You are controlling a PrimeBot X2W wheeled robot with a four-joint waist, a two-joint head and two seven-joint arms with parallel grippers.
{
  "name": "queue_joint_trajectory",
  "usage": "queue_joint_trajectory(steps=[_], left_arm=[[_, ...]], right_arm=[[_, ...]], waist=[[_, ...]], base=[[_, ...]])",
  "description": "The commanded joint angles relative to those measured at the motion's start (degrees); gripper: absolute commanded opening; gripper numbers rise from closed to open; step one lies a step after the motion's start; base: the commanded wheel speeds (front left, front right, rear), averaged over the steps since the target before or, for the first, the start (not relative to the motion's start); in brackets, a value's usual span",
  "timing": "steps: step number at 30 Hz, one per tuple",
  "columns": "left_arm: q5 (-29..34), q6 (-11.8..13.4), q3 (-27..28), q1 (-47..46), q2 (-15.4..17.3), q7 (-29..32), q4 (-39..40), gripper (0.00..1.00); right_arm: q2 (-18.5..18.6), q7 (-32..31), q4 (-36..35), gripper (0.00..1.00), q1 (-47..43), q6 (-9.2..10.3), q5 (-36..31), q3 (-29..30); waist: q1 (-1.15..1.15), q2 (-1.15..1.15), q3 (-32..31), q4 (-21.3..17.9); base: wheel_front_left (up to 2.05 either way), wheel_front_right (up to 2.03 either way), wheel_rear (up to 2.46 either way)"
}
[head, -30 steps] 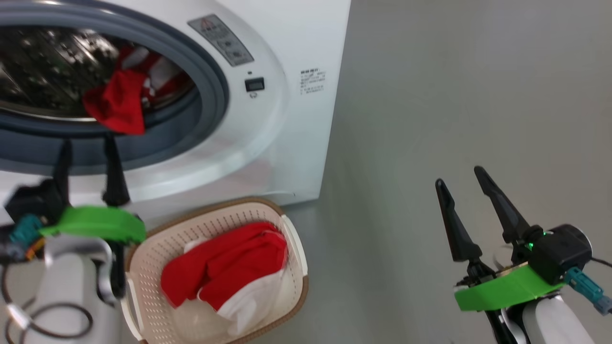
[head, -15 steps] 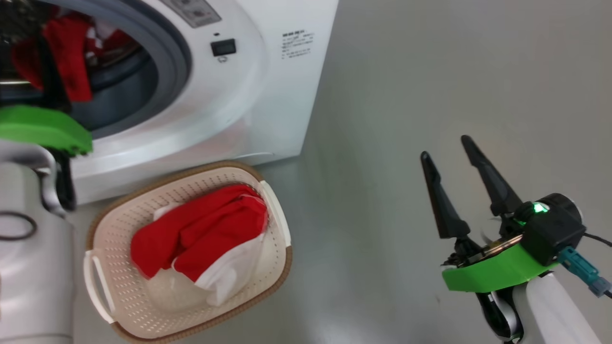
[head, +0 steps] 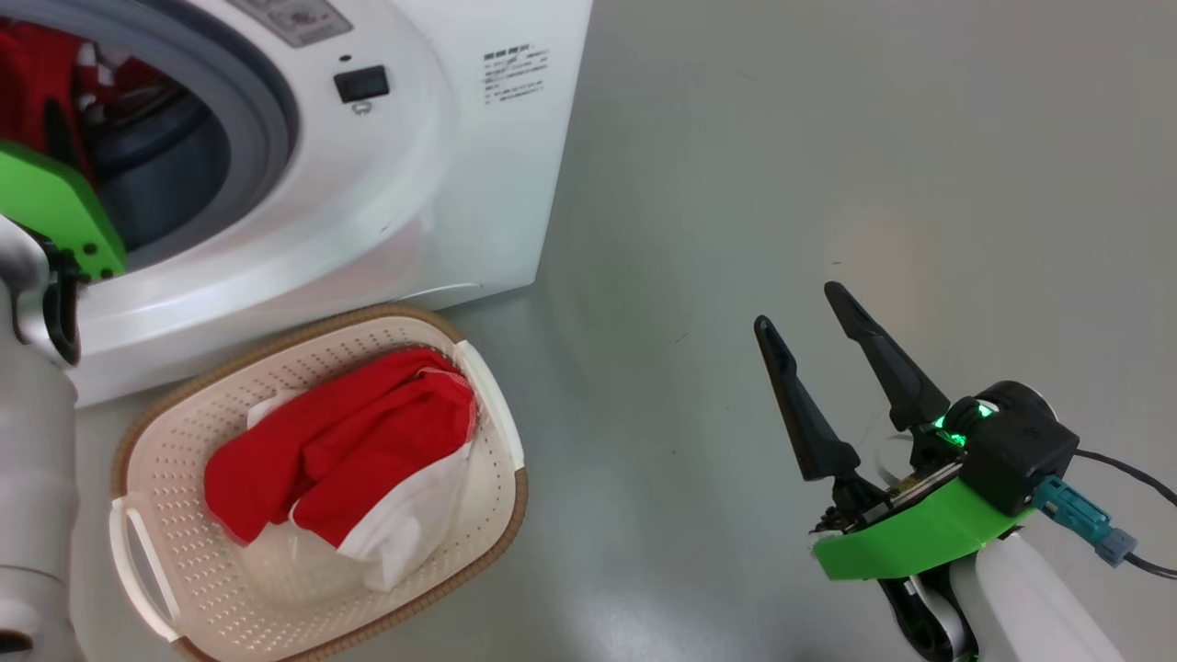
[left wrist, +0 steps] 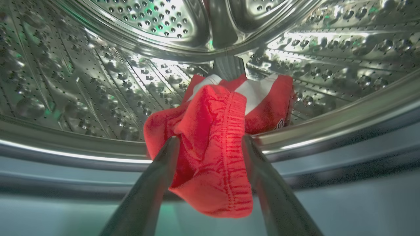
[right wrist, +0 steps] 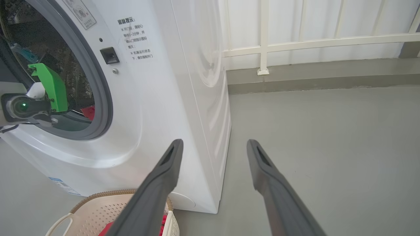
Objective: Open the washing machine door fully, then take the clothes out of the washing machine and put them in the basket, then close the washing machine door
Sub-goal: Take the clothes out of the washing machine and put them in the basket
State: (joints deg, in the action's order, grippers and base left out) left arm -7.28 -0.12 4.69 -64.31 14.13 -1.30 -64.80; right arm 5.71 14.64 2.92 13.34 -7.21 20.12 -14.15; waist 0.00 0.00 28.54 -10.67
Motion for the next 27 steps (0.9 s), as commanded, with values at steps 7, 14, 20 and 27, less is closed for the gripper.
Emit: queue_joint_trajectory(steps=[7,14,20,27], left_arm=[[0.2,1.5,-0.2,-2.0,4.2,7.6,-4.8,1.0],[-0.3,1.7,-0.5,-1.9,4.9,7.8,-5.9,0.0],[-1.9,0.9,0.3,-1.8,4.9,2.8,-5.1,0.0],[-4.1,-0.7,1.3,0.1,4.2,-3.7,-4.7,0.0]], right_arm=[[1.3,0.4,-0.7,1.0,0.3,-0.28,3.6,-4.9],[2.2,0.4,-1.6,1.0,0.4,-0.28,5.5,-6.8],[2.5,0.4,-1.9,1.0,0.6,-0.28,6.1,-6.9],[2.3,0.4,-1.6,1.0,0.6,-0.28,5.9,-6.5]], waist=[[0.0,0.0,-1.0,-1.3],[0.0,0.0,-0.8,-1.9],[0.0,0.0,-0.7,-1.8],[0.0,0.0,-1.7,-1.2]], base=[[0.0,0.0,0.0],[0.0,0.0,0.0],[0.0,0.0,0.0],[0.0,0.0,0.0]])
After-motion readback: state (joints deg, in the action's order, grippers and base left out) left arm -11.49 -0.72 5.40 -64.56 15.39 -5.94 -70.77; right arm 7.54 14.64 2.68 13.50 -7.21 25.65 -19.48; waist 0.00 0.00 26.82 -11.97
